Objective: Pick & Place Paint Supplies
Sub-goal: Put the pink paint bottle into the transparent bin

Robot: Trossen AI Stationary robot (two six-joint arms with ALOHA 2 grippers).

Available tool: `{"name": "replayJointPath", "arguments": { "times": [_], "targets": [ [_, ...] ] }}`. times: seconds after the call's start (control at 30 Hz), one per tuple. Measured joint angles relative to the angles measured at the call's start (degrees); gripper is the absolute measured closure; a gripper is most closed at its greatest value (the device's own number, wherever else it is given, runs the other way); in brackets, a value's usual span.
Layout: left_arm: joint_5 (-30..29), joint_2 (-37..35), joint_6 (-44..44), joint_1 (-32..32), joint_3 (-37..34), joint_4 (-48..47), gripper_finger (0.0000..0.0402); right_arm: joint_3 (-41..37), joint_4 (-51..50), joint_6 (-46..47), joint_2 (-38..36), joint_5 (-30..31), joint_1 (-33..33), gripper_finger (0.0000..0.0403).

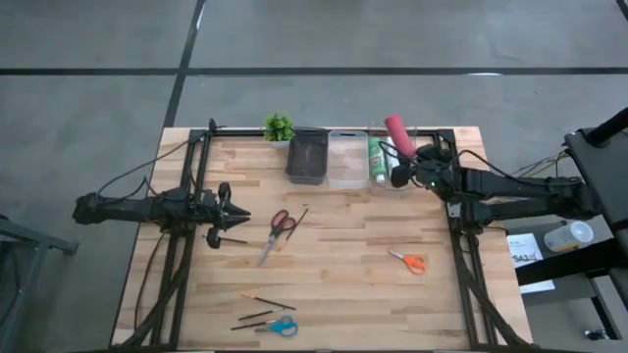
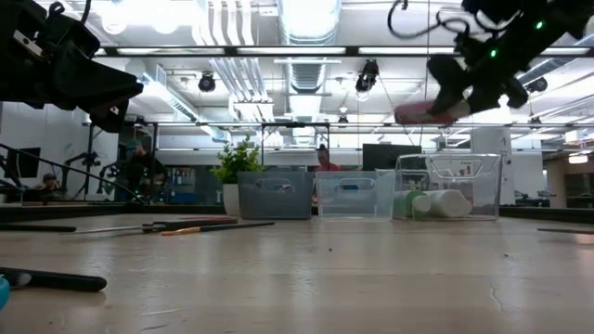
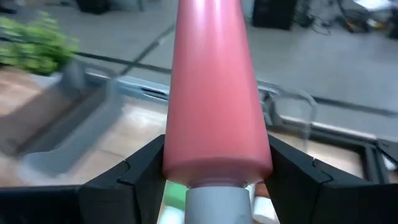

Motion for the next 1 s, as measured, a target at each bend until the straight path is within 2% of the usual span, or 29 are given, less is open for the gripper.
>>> {"name": "replayJointPath", "arguments": {
  "times": [0.23,0.4,0.83,1.0],
  "targets": [
    [0.0,0.0,0.0,0.0,0.0,0.0,0.0325,-1.0,-0.8,2.2,4.8,-11.6,-11.6,0.0186],
    [0.0,0.0,0.0,0.0,0.0,0.0,0.0325,-1.0,-0.7,1.9,10.0,-16.3,-17.1,0.0186],
    [0.0,0.0,0.0,0.0,0.0,0.0,0.0325,1.0,0.5,1.9,21.8,-17.1,-19.3,0.0184],
    [0.0,0.0,0.0,0.0,0.0,0.0,0.0325,1.8,-0.1,1.6,23.7,-18.4,-19.2,0.0146]
  ]
}}
